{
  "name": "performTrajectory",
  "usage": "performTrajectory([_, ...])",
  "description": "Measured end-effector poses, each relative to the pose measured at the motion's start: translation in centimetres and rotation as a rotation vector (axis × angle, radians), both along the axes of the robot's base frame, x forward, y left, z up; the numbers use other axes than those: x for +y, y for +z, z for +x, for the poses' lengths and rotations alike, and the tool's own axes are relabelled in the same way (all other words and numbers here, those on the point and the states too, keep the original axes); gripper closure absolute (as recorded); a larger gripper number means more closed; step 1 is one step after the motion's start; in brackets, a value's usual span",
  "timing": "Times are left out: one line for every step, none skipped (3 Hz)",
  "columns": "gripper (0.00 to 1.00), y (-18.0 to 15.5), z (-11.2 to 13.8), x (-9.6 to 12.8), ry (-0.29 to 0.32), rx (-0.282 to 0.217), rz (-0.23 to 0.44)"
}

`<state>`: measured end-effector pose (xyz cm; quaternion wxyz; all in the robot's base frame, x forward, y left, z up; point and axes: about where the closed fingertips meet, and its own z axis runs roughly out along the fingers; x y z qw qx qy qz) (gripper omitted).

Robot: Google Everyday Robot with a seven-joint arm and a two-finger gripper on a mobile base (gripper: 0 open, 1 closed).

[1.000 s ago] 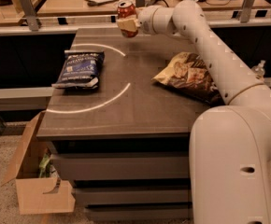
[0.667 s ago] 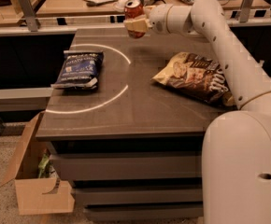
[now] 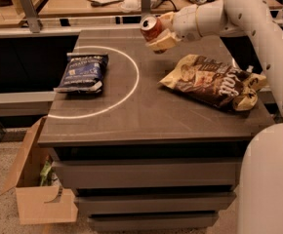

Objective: Knock coke can over

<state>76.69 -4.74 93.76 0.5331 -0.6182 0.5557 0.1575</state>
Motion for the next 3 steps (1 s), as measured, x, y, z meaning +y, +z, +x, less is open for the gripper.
performTrajectory([1.00,-0.1,0.2,0.5,0.004,0.004,0.013])
performTrajectory([1.00,-0.9,-0.5,0.9,0.045,-0.009,-0.040])
performTrajectory([1.00,-1.8,-2.4,1.0,0.114,-0.034,-0.153])
